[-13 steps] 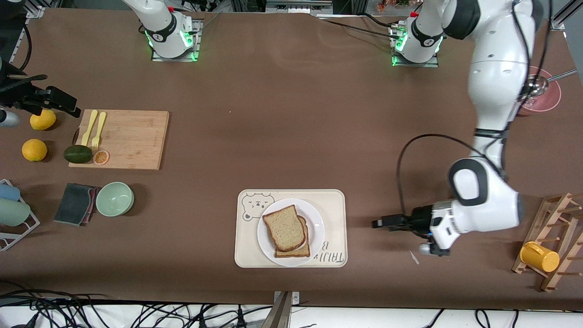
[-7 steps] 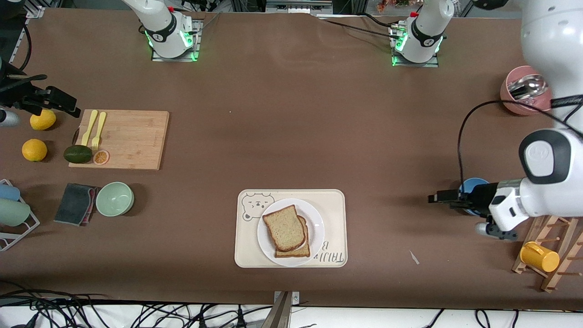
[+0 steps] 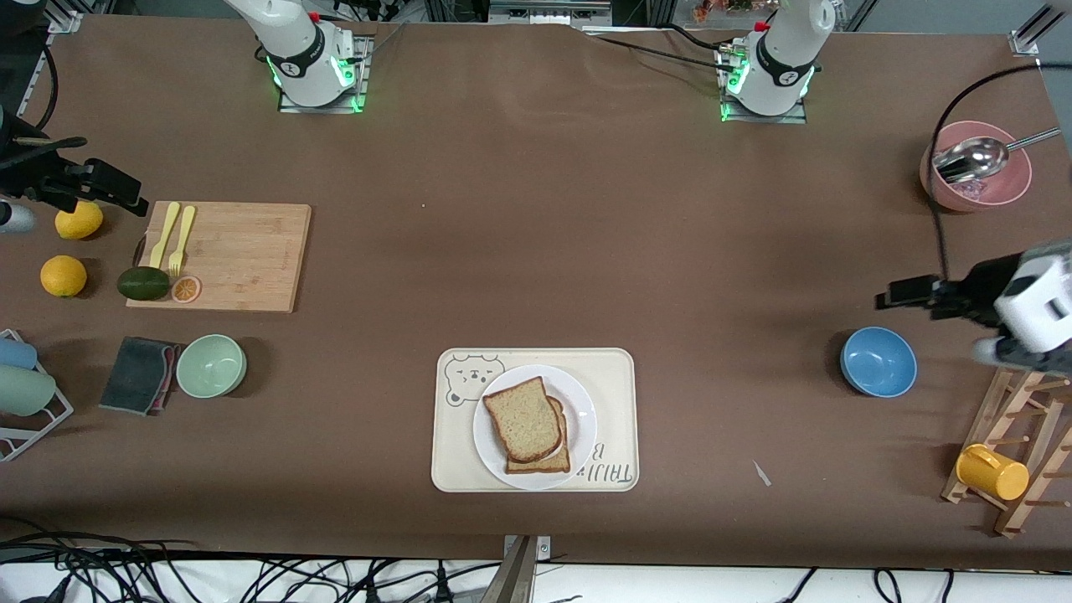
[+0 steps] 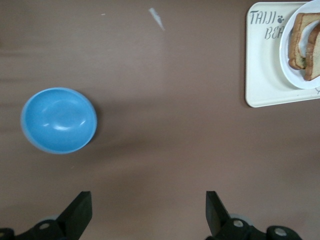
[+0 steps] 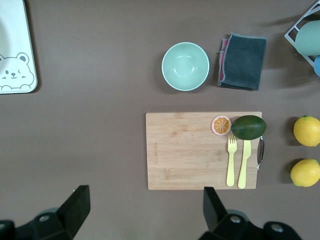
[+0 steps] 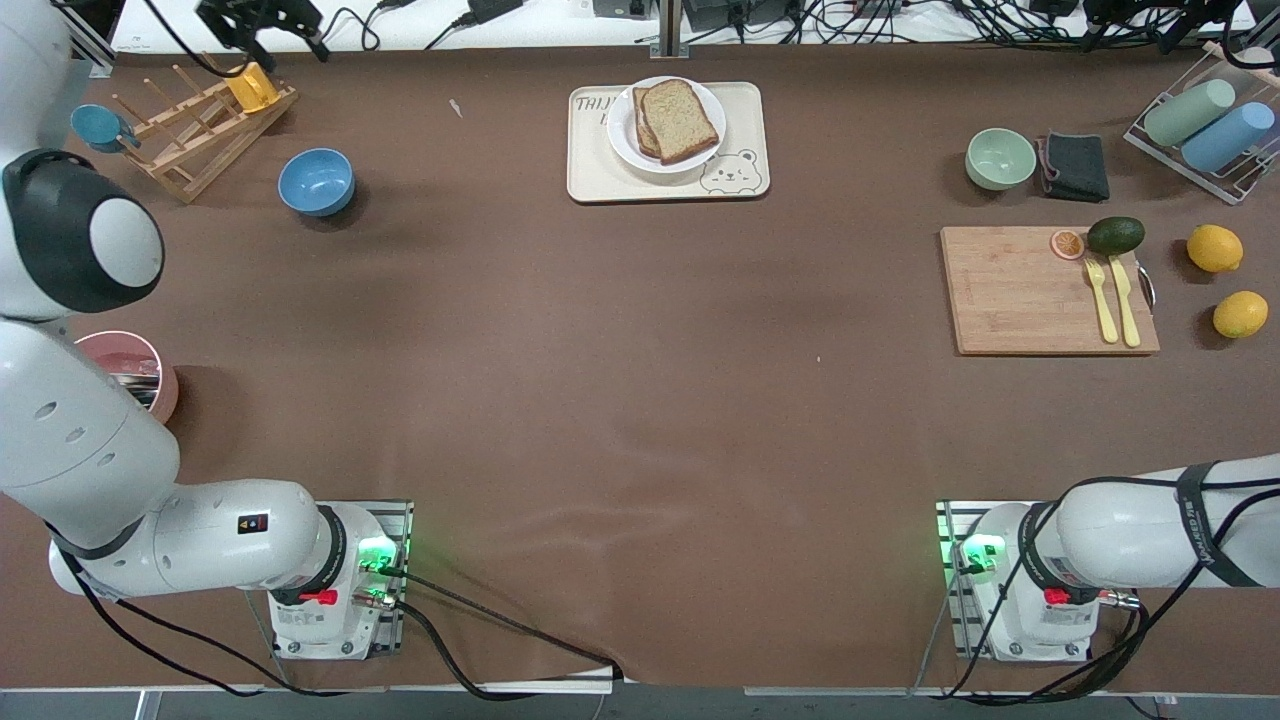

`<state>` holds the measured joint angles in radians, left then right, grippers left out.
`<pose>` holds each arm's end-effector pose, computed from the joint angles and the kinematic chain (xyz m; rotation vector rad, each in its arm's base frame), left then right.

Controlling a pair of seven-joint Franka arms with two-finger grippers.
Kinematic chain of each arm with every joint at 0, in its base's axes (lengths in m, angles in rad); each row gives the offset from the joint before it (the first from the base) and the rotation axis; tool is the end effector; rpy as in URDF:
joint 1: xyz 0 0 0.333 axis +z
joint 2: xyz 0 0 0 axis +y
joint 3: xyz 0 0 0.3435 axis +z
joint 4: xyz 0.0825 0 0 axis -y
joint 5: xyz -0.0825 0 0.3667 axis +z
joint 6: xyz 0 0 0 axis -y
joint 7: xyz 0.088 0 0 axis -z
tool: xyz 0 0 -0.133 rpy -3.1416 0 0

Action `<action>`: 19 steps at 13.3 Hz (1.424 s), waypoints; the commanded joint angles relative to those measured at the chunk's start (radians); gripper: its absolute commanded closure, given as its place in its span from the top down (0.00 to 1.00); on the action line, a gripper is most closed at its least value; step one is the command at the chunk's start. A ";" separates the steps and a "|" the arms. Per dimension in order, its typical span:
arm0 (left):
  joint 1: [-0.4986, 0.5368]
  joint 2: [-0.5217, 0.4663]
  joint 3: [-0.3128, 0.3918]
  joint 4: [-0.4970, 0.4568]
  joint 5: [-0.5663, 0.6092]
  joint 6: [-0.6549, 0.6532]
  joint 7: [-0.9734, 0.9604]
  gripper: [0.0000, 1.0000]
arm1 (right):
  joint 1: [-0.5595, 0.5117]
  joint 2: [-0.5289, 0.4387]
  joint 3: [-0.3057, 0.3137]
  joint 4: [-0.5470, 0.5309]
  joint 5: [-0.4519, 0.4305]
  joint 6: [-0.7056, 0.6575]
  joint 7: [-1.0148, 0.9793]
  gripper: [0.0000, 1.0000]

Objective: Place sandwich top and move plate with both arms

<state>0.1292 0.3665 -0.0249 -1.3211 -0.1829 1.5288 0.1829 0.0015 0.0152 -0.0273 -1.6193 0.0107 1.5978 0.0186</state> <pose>0.6389 0.0446 0.5206 2.9211 -0.1034 -0.1896 0.5418 -0.0125 0.5981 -3.1299 0.0703 0.0574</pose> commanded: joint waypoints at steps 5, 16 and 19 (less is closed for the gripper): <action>0.004 -0.243 -0.009 -0.161 0.114 -0.018 -0.002 1.00 | 0.002 0.002 0.001 0.015 0.000 -0.009 -0.011 1.00; -0.059 -0.400 0.011 -0.320 0.250 0.040 -0.010 1.00 | -0.005 0.003 -0.002 0.018 0.038 -0.009 -0.016 1.00; -0.106 -0.420 0.025 -0.391 0.249 0.141 -0.010 1.00 | -0.005 0.003 -0.002 0.018 0.038 -0.009 -0.016 1.00</action>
<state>0.0633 -0.0110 -0.0159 -1.6349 0.0353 1.5979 0.1798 0.0013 0.0152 -0.0273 -1.6192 0.0305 1.5983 0.0185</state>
